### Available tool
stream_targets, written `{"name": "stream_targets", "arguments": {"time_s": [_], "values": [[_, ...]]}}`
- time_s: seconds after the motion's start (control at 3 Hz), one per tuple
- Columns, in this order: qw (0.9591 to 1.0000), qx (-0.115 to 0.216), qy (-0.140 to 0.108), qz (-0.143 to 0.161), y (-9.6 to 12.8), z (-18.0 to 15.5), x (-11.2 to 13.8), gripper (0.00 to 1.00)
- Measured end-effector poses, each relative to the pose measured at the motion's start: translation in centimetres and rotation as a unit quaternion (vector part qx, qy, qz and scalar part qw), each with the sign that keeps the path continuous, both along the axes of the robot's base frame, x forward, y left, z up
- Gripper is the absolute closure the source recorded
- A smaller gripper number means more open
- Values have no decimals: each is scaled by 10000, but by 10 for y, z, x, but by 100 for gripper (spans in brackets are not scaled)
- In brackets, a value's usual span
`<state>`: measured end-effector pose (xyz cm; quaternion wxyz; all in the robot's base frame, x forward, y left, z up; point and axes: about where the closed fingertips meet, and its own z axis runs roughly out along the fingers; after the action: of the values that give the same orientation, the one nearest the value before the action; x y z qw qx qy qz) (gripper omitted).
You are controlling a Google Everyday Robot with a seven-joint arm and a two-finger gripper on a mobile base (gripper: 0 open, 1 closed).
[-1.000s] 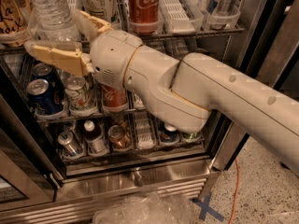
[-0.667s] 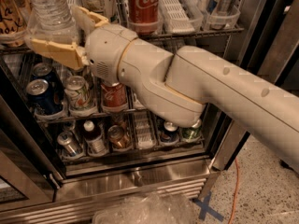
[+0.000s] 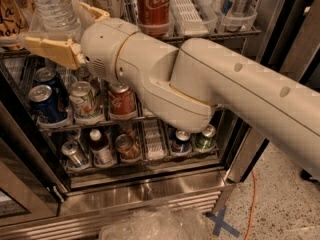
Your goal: Pick water bottle from top shelf of fridge
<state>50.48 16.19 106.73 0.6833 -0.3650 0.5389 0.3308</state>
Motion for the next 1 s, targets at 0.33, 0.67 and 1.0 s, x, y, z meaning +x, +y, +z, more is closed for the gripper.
{"name": "stream_targets", "arguments": {"time_s": [0.33, 0.67, 1.0], "values": [[10000, 40, 35, 32, 7, 2, 4, 29], [10000, 39, 34, 36, 8, 2, 4, 34], [9999, 81, 78, -126, 4, 5, 15, 35]]}}
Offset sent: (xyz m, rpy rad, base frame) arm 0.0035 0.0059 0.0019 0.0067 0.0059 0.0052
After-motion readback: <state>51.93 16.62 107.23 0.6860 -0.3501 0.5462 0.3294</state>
